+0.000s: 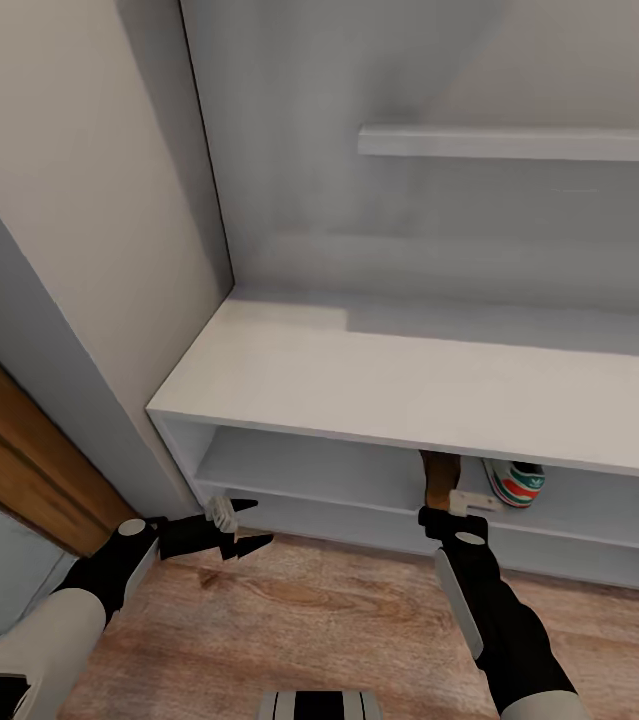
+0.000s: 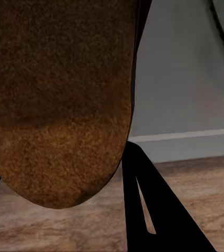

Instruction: Pick up the two gym shoes and the two sandals from the corridor floor and place them onto the hallstand (shoe rack) in the corridor, making sure they are on the rack and not on the floor. Arrange them so the two gym shoes are next to each other and the two sandals are next to each other.

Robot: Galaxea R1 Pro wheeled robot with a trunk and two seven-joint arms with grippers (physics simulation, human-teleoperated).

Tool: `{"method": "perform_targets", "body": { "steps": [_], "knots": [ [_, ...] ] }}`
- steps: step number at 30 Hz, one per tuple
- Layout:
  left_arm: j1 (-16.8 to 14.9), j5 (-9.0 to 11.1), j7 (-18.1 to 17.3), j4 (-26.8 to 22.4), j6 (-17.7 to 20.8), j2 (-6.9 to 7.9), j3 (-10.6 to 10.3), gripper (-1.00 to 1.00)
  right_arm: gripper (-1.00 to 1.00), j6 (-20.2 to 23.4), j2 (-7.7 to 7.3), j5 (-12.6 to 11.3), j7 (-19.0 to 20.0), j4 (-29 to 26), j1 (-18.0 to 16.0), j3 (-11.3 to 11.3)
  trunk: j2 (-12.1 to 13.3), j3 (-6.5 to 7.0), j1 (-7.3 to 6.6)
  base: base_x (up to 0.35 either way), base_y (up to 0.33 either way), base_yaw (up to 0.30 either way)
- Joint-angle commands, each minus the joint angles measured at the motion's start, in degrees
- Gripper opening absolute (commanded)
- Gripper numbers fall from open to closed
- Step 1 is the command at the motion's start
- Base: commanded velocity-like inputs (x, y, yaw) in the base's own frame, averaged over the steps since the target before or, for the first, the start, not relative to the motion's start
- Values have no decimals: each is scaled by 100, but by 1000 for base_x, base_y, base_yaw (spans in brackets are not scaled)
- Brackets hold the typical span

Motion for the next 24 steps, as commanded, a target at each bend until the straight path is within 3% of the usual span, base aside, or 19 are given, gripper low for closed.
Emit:
{"method": "perform_targets", "body": {
  "steps": [1, 4, 6, 9, 14, 18, 24],
  "knots": [
    [-2, -23, 4, -4, -57, -8, -14, 100, -100, 11, -2, -71, -67, -6, -2, 13, -2, -4, 1, 217, -93, 0],
    [-2, -41, 3, 2, -60, -72, -68, 100, -100, 14, -2, -72, -67, -6, -4, 13, -2, -4, 1, 90, -39, 0],
    [-2, -96, 3, 11, -59, -125, -219, 100, -100, 14, -2, -69, -67, -6, -4, 13, -2, -4, 1, 37, -16, 0],
    [-2, -242, 2, 184, -64, -292, -978, 100, -100, 15, 0, -71, -67, -6, -5, 13, -2, -4, 1, 9, -4, 0],
    [-2, -267, 6, 251, -65, -493, -1776, 100, -100, 13, -1, -72, -67, -6, -2, 13, -2, -4, 1, 1, 0, 0],
    [-2, -268, 10, 258, -65, -524, -2015, 100, -100, 12, 0, -71, -67, -6, -4, 13, -2, -4, 1, 0, 0, 0],
    [-2, -269, 11, 260, -65, -551, -2082, 100, -100, 12, 1, -73, -67, -6, -3, 13, -2, -4, 1, 51, -21, 0]
  ]
}}
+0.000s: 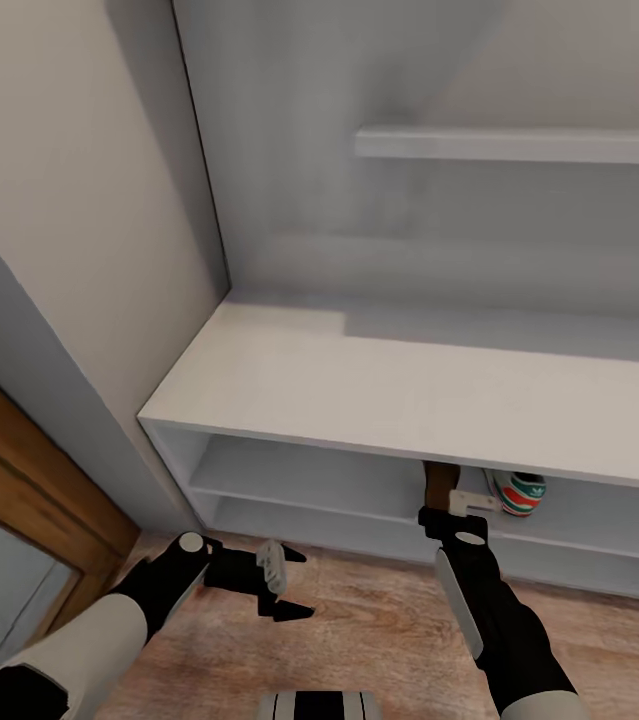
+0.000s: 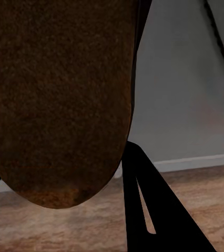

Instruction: Pick up the two gym shoes and the two sandals from the corridor floor and place them onto the hallstand (shoe rack) in the corridor, making sure they are on the rack and not on the floor. Arrange them so the two gym shoes are next to each other and the two sandals are next to each other.

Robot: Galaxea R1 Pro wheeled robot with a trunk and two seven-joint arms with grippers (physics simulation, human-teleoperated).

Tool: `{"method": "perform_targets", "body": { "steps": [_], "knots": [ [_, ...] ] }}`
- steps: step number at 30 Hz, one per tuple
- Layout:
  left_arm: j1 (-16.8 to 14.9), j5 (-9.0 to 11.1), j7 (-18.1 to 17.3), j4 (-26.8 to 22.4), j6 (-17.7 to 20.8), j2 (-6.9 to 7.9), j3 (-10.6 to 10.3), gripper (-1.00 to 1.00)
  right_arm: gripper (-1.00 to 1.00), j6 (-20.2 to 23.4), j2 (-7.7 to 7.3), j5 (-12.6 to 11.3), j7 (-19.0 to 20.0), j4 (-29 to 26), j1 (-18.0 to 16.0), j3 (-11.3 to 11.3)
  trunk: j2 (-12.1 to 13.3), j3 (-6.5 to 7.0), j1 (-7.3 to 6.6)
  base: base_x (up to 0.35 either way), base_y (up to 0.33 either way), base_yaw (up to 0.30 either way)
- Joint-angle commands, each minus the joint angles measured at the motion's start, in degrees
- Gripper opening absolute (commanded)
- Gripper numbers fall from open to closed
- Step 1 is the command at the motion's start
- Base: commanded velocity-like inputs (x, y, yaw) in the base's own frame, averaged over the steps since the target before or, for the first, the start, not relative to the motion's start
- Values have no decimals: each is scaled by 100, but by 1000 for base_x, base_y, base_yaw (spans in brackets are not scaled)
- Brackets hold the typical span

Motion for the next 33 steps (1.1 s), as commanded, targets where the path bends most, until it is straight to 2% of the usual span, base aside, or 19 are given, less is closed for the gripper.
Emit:
{"method": "perform_targets", "body": {
  "steps": [1, 33],
  "knots": [
    [-2, -32, 3, -7, -58, -1, -9, 100, -100, 12, -4, -72, -67, -6, -2, 13, -2, -4, 1, 188, -116, 0],
    [-2, -32, 3, -7, -58, -5, -7, 100, -100, 12, -5, -73, -67, 0, -4, 13, -2, -4, 1, 60, -5, 0]
  ]
}}
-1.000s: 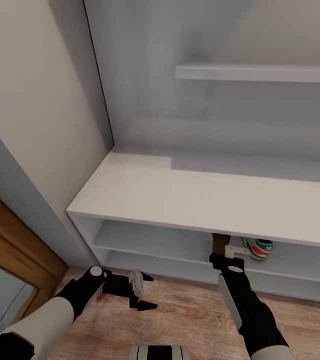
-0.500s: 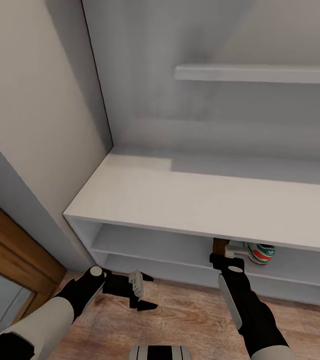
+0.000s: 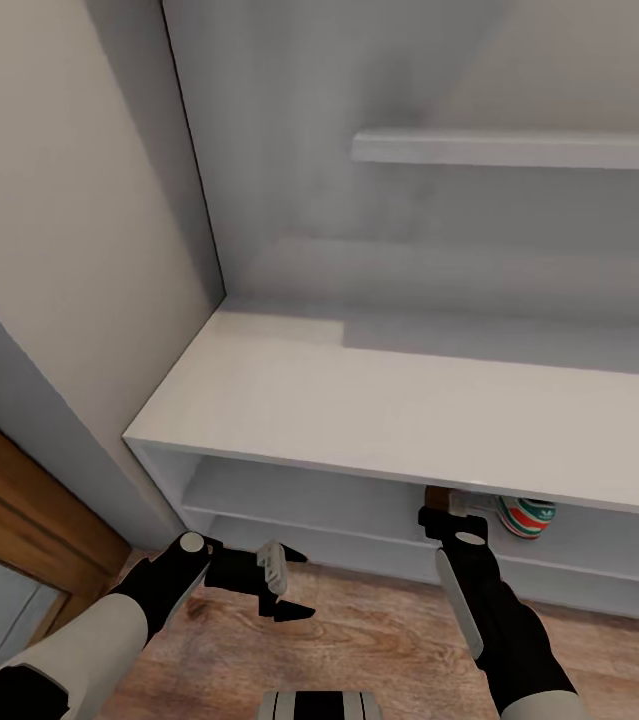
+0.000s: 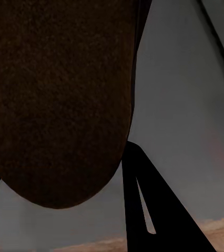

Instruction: Pick up the two gym shoes and the two sandals from the corridor floor and place them onto the hallstand (shoe rack) in the corridor, making sure they are on the rack and not on the floor. Arrange them so the two gym shoes are next to each other and the two sandals are next to each other.

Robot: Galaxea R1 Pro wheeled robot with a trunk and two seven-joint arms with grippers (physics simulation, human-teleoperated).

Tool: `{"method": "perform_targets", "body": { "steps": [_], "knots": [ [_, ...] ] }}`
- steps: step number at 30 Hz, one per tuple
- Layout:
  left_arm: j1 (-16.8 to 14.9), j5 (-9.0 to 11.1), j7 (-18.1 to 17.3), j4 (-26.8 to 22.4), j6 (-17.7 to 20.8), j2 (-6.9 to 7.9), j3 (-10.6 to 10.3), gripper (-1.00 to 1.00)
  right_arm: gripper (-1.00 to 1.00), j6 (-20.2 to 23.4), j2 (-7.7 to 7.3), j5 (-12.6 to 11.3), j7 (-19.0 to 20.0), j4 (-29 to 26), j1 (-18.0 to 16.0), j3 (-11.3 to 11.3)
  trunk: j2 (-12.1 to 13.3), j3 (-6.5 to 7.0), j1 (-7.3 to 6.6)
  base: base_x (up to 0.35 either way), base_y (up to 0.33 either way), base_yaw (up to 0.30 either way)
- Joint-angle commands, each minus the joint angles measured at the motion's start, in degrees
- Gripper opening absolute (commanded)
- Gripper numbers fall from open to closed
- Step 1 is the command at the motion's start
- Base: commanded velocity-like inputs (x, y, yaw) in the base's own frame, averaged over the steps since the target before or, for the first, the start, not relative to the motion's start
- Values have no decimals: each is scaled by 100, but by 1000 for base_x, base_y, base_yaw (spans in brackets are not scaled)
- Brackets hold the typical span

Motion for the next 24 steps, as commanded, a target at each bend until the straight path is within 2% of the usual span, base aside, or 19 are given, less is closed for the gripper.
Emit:
{"method": "perform_targets", "body": {
  "steps": [1, 24],
  "knots": [
    [-2, -31, 3, -7, -58, 2, -9, 100, -100, 12, -2, -71, -67, -7, -3, 13, -2, -4, 0, 65, 8, 0],
    [-2, -31, 3, -7, -58, 2, -9, 100, -100, 10, -11, -71, -67, -3, -2, 13, -2, -4, 0, 5, 1, 0]
  ]
}}
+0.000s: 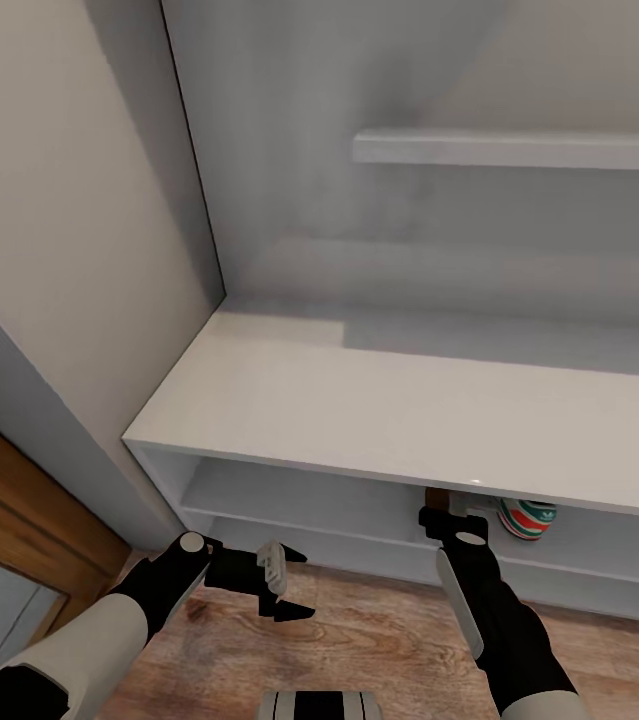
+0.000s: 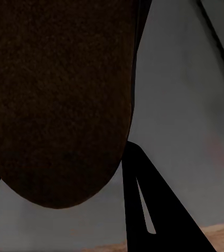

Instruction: Pick up the two gym shoes and the two sandals from the corridor floor and place them onto the hallstand (shoe rack) in the corridor, making sure they are on the rack and not on the floor. Arrange them so the two gym shoes are next to each other and the two sandals are next to each other.

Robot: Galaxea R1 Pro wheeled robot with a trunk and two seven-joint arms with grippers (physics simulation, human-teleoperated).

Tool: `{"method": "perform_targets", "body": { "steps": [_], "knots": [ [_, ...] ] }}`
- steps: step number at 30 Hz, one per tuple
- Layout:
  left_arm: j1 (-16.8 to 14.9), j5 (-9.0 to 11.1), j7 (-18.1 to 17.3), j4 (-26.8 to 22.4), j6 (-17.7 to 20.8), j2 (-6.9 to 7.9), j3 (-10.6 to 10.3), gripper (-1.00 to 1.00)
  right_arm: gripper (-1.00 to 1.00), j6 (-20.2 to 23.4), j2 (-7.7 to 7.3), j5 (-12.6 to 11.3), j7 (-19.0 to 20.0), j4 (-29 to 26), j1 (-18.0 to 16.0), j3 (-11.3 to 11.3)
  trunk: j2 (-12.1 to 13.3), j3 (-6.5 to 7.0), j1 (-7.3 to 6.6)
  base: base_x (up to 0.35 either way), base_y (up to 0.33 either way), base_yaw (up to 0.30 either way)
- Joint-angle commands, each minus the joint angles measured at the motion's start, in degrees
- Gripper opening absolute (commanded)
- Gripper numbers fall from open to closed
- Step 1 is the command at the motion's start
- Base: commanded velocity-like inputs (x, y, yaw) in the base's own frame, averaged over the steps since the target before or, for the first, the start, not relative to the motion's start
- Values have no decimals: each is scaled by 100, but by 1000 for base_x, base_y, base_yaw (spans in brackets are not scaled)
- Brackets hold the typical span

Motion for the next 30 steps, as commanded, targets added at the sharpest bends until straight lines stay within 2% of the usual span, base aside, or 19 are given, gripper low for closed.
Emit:
{"method": "perform_targets", "body": {
  "steps": [1, 9, 20, 21, 30],
  "knots": [
    [-2, -32, 3, -7, -58, 2, -8, 100, -100, 13, -2, -71, -67, -6, -3, 13, -2, -4, -1, 6, 0, 0],
    [-2, -32, 3, -7, -58, 2, -6, 100, -100, 13, -2, -71, -67, -6, -4, 13, -2, -4, -1, 103, 0, 0],
    [-2, -32, 3, -7, -58, 2, -9, 100, -100, 13, -2, -71, -67, -6, -2, 13, -2, -4, -1, 13, 0, 0],
    [-2, -32, 3, -7, -58, 2, -5, 100, 100, 13, -2, -70, -67, -6, -4, 13, -2, -4, -1, 0, 0, 0],
    [-2, -32, 3, -7, -58, 2, -7, 100, 100, 13, -2, -64, -67, -6, -2, 13, -2, -4, -1, 0, 0, 0]
  ]
}}
